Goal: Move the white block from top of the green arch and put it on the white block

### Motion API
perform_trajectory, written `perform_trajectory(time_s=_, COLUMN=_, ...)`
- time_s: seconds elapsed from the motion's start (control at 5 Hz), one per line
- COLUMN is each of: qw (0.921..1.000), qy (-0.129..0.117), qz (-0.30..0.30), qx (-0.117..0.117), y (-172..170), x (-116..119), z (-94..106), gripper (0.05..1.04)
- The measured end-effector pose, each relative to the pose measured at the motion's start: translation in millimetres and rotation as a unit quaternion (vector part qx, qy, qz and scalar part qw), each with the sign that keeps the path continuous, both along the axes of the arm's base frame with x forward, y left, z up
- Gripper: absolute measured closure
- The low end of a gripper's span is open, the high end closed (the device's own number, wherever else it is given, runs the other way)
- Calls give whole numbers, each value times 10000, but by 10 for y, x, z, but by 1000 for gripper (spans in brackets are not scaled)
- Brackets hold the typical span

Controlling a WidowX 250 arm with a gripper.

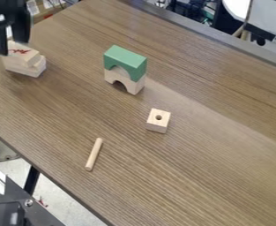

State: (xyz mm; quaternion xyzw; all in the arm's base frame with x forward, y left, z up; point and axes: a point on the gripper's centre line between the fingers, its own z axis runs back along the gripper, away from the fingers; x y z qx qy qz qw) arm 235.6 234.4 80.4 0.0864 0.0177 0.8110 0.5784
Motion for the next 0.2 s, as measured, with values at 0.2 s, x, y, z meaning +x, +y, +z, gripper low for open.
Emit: perform_trajectory(time_s=0.2, qw=9993, qy=-305, qz=-210, qx=-57, y=-261, x=168, z=302, gripper=85)
